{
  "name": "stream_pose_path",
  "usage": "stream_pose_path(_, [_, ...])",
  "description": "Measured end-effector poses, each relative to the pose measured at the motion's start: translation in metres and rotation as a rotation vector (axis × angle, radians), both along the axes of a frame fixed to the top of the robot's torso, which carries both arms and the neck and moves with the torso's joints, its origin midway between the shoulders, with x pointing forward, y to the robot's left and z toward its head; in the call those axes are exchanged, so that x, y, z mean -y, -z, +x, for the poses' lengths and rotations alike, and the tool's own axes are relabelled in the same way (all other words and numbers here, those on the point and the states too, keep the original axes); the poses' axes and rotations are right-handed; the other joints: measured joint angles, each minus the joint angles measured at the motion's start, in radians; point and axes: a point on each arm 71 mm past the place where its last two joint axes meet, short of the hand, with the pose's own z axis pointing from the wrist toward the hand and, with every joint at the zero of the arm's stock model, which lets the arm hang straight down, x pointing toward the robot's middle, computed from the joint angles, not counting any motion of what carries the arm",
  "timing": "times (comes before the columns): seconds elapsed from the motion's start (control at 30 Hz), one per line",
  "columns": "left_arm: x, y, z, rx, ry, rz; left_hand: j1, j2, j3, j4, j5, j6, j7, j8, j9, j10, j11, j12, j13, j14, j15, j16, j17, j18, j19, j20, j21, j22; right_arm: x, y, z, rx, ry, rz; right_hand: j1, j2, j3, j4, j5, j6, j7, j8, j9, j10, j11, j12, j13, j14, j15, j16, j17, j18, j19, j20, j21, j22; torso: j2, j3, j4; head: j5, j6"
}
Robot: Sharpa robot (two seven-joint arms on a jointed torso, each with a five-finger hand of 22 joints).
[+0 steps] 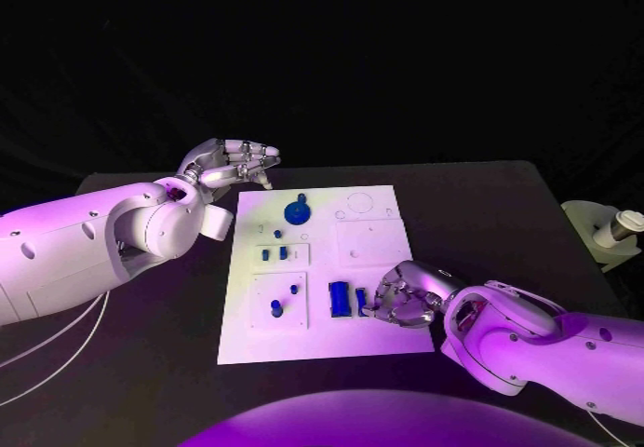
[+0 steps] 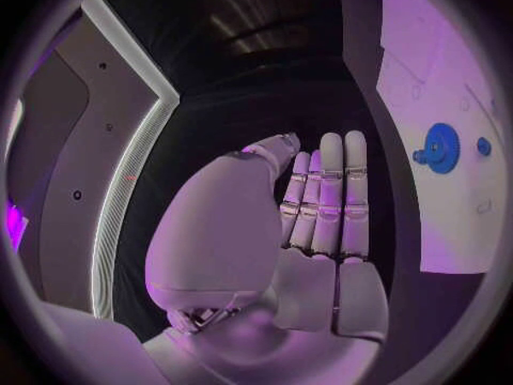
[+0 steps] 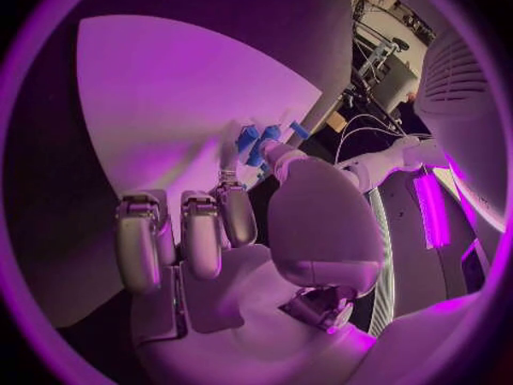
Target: Assemble the parts on the task board
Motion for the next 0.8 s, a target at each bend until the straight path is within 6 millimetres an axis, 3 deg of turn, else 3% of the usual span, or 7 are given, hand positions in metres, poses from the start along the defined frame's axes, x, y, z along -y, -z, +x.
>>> stream_pose_path(0.43, [0.000, 0.000, 0.000, -0.001, 0.001, 0.000, 0.000, 0.000, 0.000, 0.000, 0.000, 0.000, 0.000, 0.000, 0.000, 0.000, 0.000, 0.000, 0.000, 0.000, 0.000, 0.000, 0.000, 0.000, 0.000, 0.000, 0.000, 0.000, -0.003, 0.011, 0.007, -0.003, -0.017, -0.032, 0.041, 0.011, -0.003, -0.003, -0.008, 0.000, 0.000, -0.001, -0.001, 0.000, 0.000, 0.000, 0.000, 0.000, 0.000, 0.000, 0.001, 0.000, 0.000, 0.000, 0.000, 0.000, 0.001, 0.0006, 0.0032, -0.002, -0.004])
stream_pose_path(0.8, [0.000, 0.000, 0.000, -0.001, 0.001, 0.000, 0.000, 0.000, 0.000, 0.000, 0.000, 0.000, 0.000, 0.000, 0.000, 0.000, 0.000, 0.000, 0.000, 0.000, 0.000, 0.000, 0.000, 0.000, 0.000, 0.000, 0.000, 0.000, -0.005, 0.012, 0.008, 0.017, -0.028, -0.051, 0.051, 0.011, 0.000, -0.006, -0.012, 0.003, -0.003, -0.003, -0.008, -0.004, -0.004, 0.000, 0.000, 0.000, 0.000, 0.000, 0.001, 0.000, 0.000, 0.000, 0.000, 0.000, 0.000, -0.0008, 0.0012, 0.000, -0.004])
